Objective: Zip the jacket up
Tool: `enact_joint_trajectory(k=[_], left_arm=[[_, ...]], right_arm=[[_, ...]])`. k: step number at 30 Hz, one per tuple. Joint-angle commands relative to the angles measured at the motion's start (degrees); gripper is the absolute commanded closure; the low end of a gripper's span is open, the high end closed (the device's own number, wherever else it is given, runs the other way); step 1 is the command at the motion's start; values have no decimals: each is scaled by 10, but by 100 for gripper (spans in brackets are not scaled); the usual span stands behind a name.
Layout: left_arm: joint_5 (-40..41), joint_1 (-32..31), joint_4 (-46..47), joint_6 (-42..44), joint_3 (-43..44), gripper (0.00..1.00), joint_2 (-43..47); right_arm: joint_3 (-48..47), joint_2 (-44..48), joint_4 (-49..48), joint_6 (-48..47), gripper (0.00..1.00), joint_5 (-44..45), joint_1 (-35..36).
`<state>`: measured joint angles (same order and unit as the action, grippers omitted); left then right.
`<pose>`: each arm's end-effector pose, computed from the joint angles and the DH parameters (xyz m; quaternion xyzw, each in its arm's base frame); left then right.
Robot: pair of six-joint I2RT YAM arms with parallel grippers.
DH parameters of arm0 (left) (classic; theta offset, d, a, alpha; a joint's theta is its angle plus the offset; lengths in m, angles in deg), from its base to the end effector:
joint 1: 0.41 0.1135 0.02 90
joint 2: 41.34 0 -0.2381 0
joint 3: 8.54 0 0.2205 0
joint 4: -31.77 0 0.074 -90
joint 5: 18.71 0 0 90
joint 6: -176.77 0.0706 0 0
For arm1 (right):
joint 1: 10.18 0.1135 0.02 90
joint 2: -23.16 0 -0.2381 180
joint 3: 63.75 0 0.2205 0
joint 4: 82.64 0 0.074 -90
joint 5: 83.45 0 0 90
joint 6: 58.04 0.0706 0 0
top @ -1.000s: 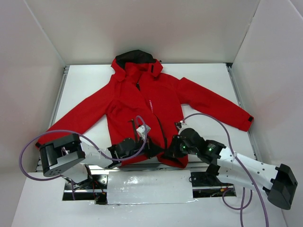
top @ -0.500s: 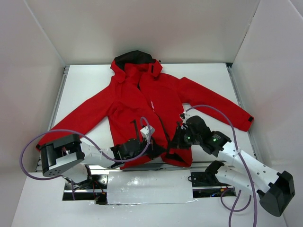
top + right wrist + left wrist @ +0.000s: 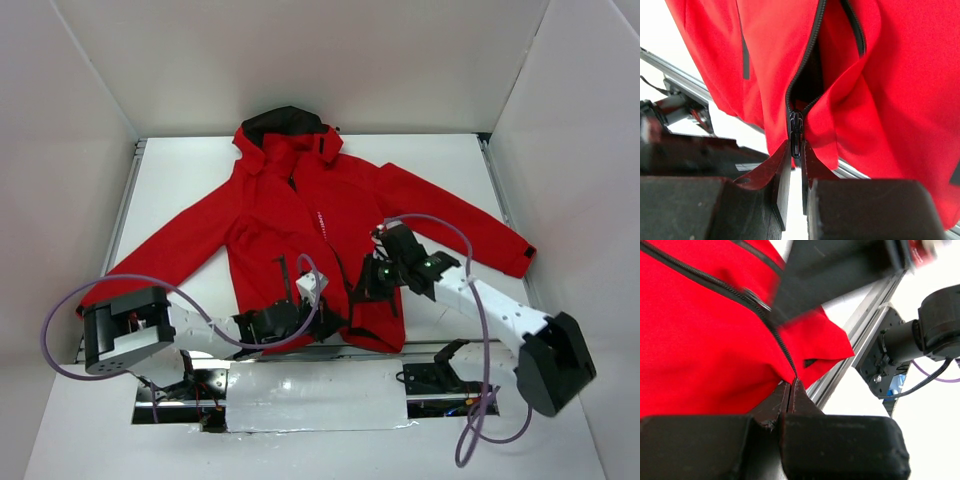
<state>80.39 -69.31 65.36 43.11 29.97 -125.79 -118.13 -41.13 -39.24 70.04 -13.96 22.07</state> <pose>0.1151 -0.2672 0.1613 0.1211 0.7687 -0.4855 0.3983 0.1709 0.1371 0.1777 -0.0085 0.9357 0.3165 0.1559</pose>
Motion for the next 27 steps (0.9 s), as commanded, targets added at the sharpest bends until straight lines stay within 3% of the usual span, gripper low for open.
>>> enact_joint_trajectory(k=[1,5,17,27], left_arm=[[-24,-46,-39,-3,-16,100,19],[-6,-62,-39,-20,-36,100,31],[7,-100,-35,-47,-56,100,38],[46,-162,-97,-54,-24,100,63]], right_arm=[[-111,-71,-136,-6,100,25,-25],[-187,-192,-136,-12,100,-4,-32],[-315,-354,-126,-27,100,15,-43],[-578,-534,-47,-24,100,30,-72]])
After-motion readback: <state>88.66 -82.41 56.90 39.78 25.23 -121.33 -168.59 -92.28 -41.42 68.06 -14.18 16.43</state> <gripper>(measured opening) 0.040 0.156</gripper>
